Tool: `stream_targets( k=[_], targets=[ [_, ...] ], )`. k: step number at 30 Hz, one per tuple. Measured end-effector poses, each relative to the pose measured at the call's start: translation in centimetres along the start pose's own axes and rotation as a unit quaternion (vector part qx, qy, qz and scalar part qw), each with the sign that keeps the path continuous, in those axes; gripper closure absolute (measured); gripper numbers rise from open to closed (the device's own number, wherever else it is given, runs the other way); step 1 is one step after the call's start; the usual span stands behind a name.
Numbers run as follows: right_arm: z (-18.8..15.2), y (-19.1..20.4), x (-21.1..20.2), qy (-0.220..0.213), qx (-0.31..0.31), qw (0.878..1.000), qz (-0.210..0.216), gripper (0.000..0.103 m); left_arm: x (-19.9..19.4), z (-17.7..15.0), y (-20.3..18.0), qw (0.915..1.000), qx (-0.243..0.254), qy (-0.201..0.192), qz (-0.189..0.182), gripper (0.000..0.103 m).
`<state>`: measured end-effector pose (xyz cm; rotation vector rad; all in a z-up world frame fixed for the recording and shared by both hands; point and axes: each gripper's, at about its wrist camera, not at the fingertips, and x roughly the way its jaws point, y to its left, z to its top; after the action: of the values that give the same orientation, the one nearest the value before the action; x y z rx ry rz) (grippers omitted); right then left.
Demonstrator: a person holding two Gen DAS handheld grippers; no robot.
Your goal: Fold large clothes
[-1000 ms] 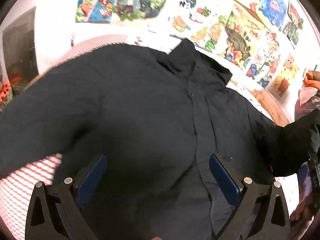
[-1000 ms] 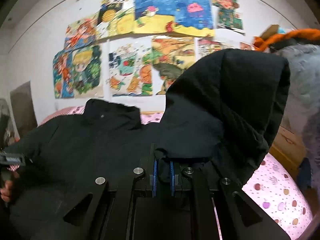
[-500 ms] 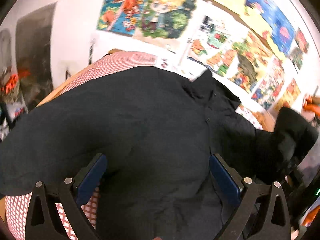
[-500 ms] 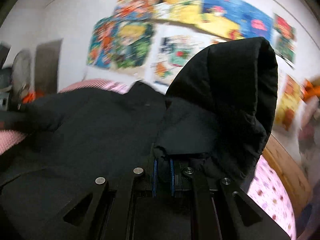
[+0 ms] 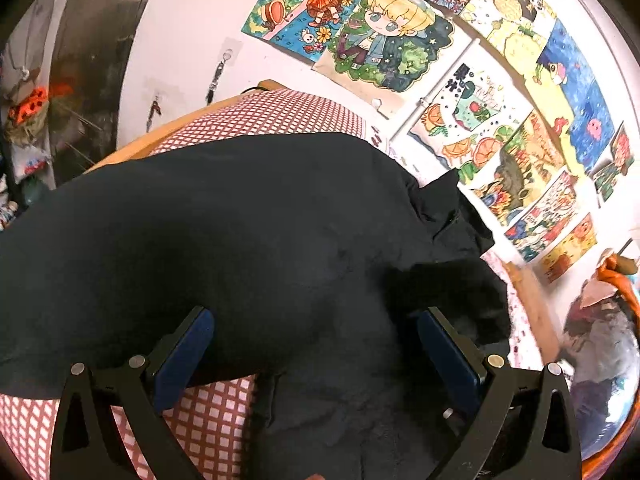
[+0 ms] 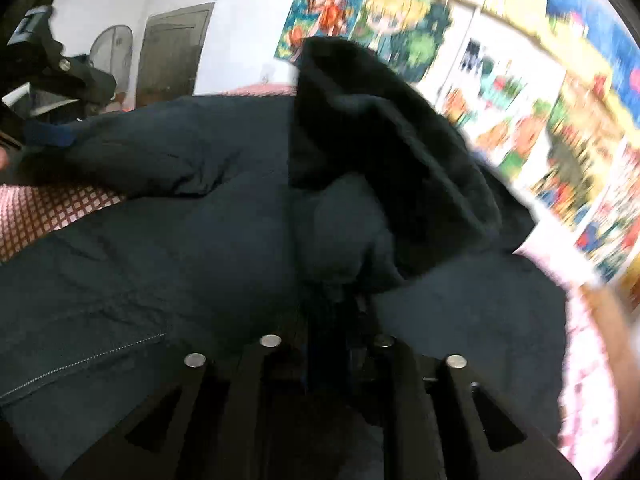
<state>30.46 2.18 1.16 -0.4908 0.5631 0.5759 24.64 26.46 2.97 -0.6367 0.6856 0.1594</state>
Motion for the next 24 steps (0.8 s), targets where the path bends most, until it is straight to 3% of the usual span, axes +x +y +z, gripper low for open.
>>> stream_targets(
  k=[1, 3, 5, 8, 11, 15, 19, 22, 24],
  targets=[
    [-0.4, -0.1, 0.0, 0.004, 0.008, 1.0, 0.017, 0.076, 0.0, 0.0, 0.1, 1.0, 0.001, 0.0, -0.003, 0.0],
    [-1.0, -0.5, -0.8, -0.002, 0.023, 0.999, 0.046, 0.047, 0.2, -0.1, -0.3, 0.9999, 0.008, -0.003, -0.013, 0.0],
    [-1.5, -1.1, -2.1, -0.015, 0.046, 0.996, 0.071, 0.035, 0.2, -0.1, -0.6, 0.9997, 0.015, -0.005, -0.021, 0.0],
    [-2.9, -2.3, -4.4, -0.025, 0.077, 0.99, 0.114, 0.035, 0.9, -0.4, -1.7, 0.999, 0.039, -0.002, -0.021, 0.0],
    [-4.6, -4.7, -5.5, -0.029, 0.102, 0.99, 0.095, 0.035, 2.1, -1.2, -3.2, 0.9973, 0.072, 0.005, 0.01, 0.0],
    [-6.1, -9.5, -2.3, 0.008, 0.165, 0.986, 0.038, 0.035, 4.8, -2.1, -5.1, 0.9892, 0.117, 0.034, 0.081, 0.0],
    [-7.6, -11.5, 2.4, 0.083, 0.224, 0.97, 0.04, 0.035, 7.3, -2.9, -6.2, 0.9762, 0.154, 0.064, 0.138, 0.0],
    [-8.8, -11.3, 4.2, 0.105, 0.237, 0.965, 0.048, 0.03, 8.9, -3.6, -6.2, 0.9668, 0.169, 0.088, 0.171, 0.0],
    [-9.3, -10.6, 4.7, 0.112, 0.23, 0.966, 0.04, 0.024, 9.1, -3.9, -5.8, 0.9669, 0.168, 0.088, 0.17, 0.0]
  ],
)
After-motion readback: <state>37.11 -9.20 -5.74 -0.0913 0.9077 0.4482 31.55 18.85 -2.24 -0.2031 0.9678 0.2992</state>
